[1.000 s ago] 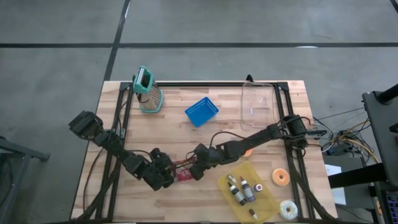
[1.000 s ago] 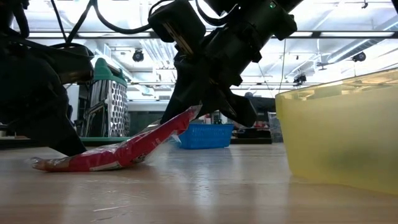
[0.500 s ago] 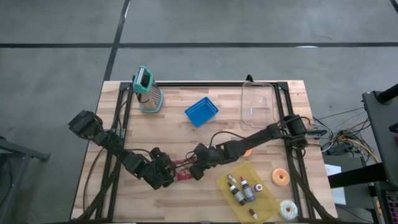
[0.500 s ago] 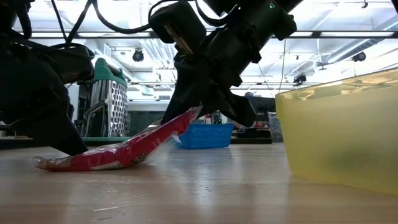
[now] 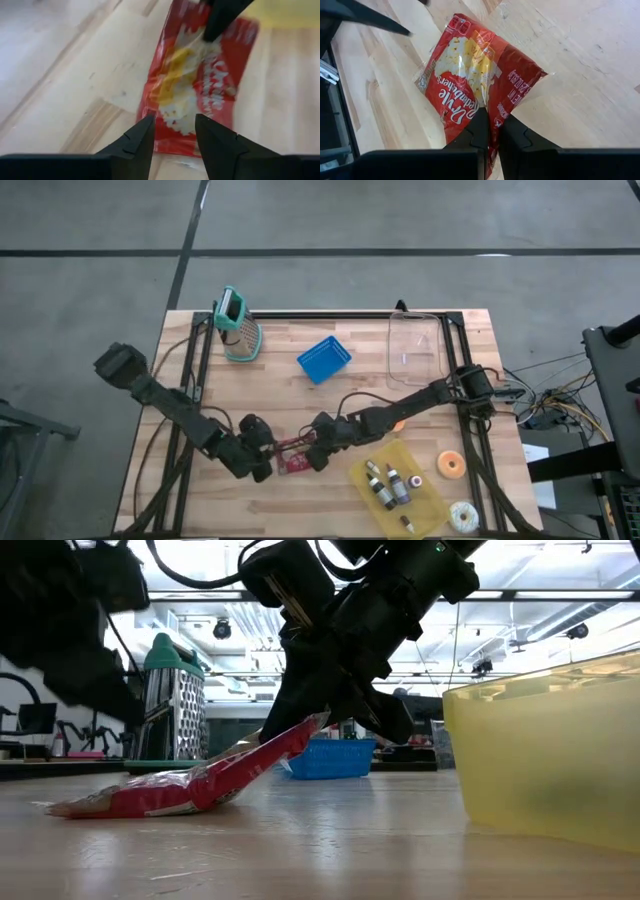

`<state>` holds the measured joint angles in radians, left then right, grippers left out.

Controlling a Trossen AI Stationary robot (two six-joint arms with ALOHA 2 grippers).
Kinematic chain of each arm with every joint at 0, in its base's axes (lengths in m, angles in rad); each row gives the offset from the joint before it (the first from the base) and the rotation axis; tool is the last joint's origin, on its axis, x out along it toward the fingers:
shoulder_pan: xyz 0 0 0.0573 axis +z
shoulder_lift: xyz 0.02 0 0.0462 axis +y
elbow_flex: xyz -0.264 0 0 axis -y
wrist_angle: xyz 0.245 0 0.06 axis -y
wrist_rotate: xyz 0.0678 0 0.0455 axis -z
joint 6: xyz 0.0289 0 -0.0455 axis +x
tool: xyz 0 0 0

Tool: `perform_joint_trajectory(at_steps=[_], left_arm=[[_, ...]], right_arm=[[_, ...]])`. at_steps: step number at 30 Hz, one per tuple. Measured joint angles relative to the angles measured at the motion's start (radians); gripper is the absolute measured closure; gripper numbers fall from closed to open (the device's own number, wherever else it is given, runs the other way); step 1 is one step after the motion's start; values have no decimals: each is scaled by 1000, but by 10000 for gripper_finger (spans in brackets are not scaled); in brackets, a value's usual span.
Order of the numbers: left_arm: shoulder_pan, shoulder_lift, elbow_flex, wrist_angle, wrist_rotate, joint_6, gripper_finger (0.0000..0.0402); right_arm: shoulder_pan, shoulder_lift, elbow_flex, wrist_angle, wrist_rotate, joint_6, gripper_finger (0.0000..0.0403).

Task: Pick & Place Food Item
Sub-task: Put the popcorn butter into the transparent bin

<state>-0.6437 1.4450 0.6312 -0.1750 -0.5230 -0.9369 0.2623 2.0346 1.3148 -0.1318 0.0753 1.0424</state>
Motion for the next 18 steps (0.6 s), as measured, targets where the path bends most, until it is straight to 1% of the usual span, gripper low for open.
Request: perform_joint_trajectory(at_steps=[6, 9, 16, 18], left_arm=[[-1, -153, 1, -63, 10, 45, 252], [-1, -238, 1, -81, 11, 92, 252], [-1, -429, 3, -84, 9, 323, 252], [-1, -468, 3, -84, 3, 373, 252]], right_arm=[[0, -6, 0, -7, 2, 0, 390], [0, -12, 0, -10, 3, -4, 390], [-1, -15, 0, -13, 5, -1, 390], [0, -16, 0, -13, 23, 9, 390]])
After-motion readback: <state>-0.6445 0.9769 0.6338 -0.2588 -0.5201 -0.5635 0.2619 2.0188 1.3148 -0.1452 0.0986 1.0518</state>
